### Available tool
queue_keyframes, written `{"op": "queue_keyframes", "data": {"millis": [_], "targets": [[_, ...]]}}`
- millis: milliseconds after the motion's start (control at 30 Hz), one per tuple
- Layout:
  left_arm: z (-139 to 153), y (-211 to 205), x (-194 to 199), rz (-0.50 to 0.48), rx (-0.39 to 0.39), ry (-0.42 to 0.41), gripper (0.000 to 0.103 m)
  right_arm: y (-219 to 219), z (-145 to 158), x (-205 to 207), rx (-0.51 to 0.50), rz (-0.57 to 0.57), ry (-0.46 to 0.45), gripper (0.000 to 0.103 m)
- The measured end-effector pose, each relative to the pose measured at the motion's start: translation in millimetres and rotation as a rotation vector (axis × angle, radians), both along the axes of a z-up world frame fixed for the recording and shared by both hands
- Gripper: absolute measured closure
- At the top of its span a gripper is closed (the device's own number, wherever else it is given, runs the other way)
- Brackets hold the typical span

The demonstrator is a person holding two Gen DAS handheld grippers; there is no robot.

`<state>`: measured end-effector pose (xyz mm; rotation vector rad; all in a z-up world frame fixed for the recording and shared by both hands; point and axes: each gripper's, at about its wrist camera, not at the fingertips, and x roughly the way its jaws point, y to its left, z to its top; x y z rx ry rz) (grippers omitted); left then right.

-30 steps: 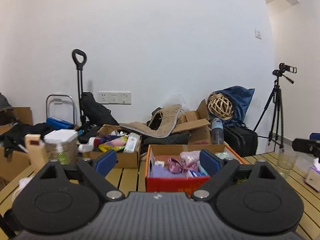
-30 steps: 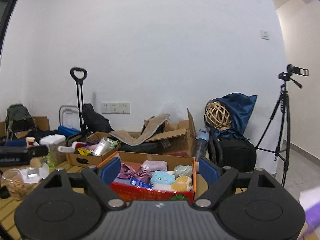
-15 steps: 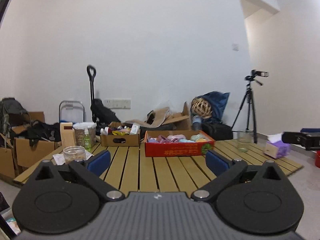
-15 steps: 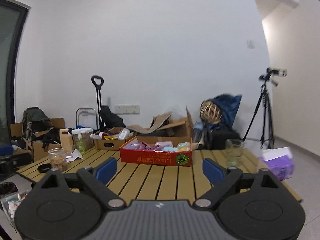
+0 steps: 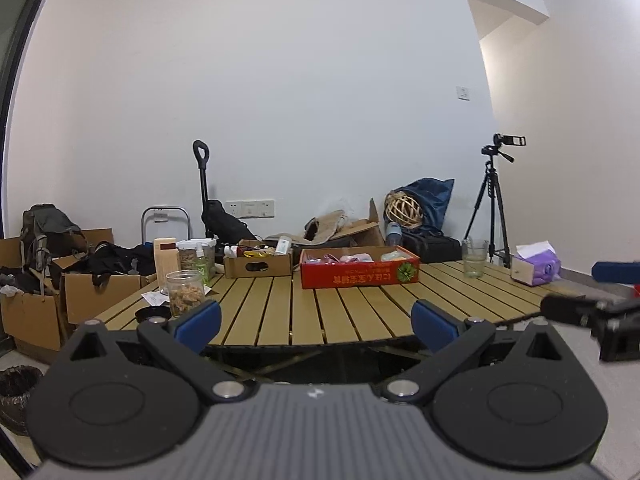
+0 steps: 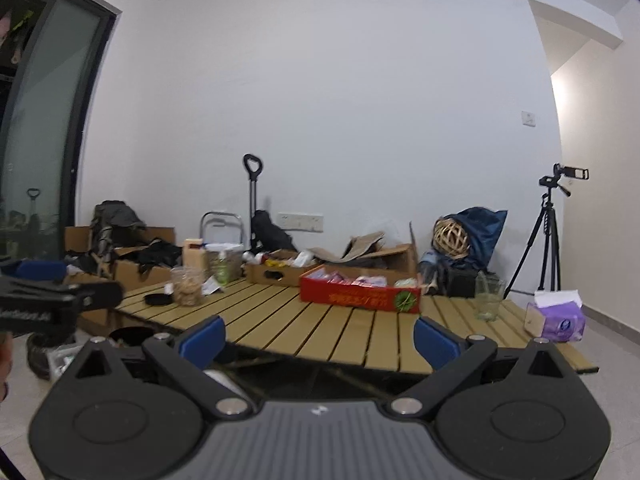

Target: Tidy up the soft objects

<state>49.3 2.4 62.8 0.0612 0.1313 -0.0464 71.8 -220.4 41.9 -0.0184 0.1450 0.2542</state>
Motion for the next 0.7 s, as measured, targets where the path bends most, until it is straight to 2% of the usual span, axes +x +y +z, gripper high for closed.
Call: {"op": "queue_keyframes", "data": {"millis": [133, 333, 700], "targets": [[0.1, -0.5, -12.3, -0.003, -0.001, -0.011, 0.0, -3.2, -7.2, -16.6, 0.0, 0.005, 0.02, 0.002], [2.7, -1.2, -17.0, -0.003, 0.009, -0.043, 0.0, -18.1, -7.5, -19.4, 0.065, -0.051, 0.021, 0.002], [-3.6, 11.5, -48.6, 0.011, -0.006, -0.047, 0.0, -5.9, -9.1, -41.2, 0.027, -0.007, 0.007, 0.002]]}}
